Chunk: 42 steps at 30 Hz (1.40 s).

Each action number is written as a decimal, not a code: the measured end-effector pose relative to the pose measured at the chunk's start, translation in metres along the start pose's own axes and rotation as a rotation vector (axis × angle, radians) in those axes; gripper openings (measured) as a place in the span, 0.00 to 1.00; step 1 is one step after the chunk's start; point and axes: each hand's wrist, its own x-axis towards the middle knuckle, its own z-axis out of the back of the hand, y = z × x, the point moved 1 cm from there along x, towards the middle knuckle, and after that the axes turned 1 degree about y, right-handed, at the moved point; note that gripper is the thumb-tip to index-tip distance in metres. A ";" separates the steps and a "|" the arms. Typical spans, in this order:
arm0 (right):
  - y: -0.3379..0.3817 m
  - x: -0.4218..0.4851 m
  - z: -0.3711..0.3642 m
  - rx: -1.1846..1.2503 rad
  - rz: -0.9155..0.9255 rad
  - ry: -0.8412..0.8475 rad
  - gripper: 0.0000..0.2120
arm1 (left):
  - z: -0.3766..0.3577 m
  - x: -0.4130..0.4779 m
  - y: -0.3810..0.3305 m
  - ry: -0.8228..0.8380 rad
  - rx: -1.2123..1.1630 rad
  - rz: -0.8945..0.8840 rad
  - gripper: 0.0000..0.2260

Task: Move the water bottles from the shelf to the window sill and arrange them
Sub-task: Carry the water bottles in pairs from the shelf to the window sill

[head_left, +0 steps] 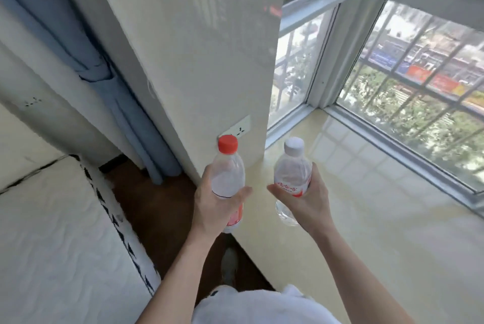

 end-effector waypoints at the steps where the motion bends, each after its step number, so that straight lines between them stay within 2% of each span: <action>1: 0.003 0.008 -0.001 0.010 -0.013 -0.044 0.23 | -0.002 0.016 -0.001 0.046 -0.011 -0.007 0.27; 9: 0.008 0.042 0.005 0.113 -0.108 -0.389 0.24 | -0.045 0.113 -0.008 0.401 -0.091 -0.020 0.28; 14: -0.006 0.033 0.025 0.155 -0.186 -0.578 0.25 | -0.083 0.127 -0.008 0.583 -0.136 -0.001 0.35; 18: -0.027 0.017 0.044 0.205 -0.258 -0.676 0.25 | -0.116 0.122 -0.005 0.690 -0.139 0.043 0.35; 22: -0.057 0.006 0.062 0.228 -0.312 -0.745 0.25 | -0.147 0.109 -0.001 0.786 -0.123 0.075 0.28; 27: -0.112 0.012 0.080 0.232 -0.358 -0.757 0.22 | -0.192 0.108 0.022 0.831 -0.084 0.071 0.21; 33: -0.204 0.046 0.086 0.242 -0.403 -0.782 0.23 | -0.251 0.130 0.114 0.843 0.006 0.154 0.24; 42: -0.295 0.114 0.078 0.176 -0.334 -0.853 0.24 | -0.323 0.170 0.204 0.763 -0.002 0.043 0.21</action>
